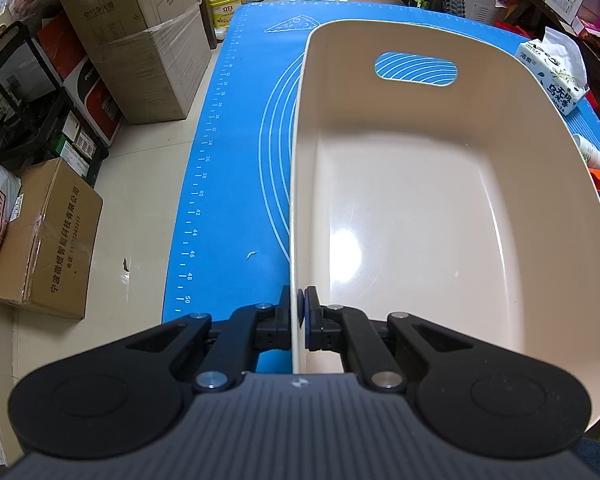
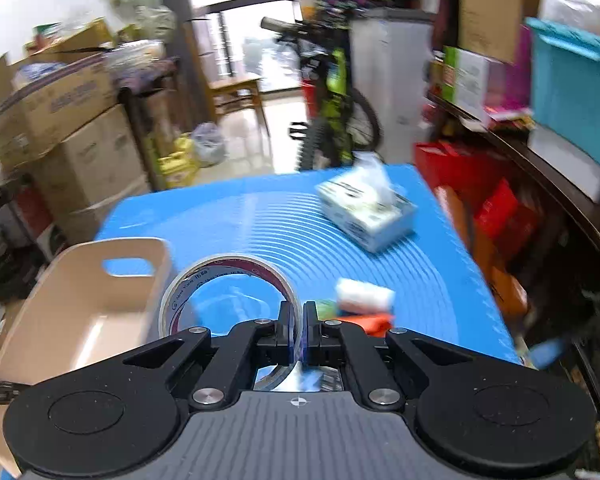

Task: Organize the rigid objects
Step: 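Lift the tape roll and drop it into the bin with the right gripper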

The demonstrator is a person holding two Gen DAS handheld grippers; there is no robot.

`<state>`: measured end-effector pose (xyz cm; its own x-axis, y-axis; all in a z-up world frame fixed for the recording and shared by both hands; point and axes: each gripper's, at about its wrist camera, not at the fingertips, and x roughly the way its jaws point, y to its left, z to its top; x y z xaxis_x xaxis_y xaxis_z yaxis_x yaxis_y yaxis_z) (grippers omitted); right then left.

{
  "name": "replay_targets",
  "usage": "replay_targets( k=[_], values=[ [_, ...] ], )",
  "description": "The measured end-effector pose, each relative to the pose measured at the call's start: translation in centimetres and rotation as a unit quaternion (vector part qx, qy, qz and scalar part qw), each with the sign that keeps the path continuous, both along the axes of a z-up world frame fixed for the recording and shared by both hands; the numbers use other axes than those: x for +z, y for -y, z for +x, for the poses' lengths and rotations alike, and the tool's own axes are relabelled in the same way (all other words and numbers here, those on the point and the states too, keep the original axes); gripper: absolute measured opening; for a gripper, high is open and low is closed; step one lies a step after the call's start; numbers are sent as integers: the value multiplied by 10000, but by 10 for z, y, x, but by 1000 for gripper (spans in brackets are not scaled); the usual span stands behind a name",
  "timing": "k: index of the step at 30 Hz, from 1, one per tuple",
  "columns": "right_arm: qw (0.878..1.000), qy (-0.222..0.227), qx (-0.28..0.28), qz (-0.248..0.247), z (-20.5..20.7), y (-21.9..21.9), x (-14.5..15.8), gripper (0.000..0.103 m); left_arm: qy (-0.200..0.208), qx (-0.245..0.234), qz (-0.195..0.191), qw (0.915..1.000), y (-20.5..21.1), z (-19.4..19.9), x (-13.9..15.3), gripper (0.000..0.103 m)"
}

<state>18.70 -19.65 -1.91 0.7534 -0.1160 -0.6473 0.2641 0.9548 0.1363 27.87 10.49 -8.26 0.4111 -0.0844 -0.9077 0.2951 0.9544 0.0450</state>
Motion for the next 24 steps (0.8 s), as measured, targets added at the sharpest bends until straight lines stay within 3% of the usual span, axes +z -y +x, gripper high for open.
replay_targets(
  k=[6,13,24],
  values=[
    [9972,-24,666,-342,28,-59,4,15,-7,-14,7,10000,1,0,0,6],
    [9894,-334,1306,-540,48,-120,-15,15,-1,-62,57,10000,2,0,1,5],
    [9716,-1058,2001,-697,52,-169,-43,18,-2,-61,57,10000,2,0,1,5]
  ],
)
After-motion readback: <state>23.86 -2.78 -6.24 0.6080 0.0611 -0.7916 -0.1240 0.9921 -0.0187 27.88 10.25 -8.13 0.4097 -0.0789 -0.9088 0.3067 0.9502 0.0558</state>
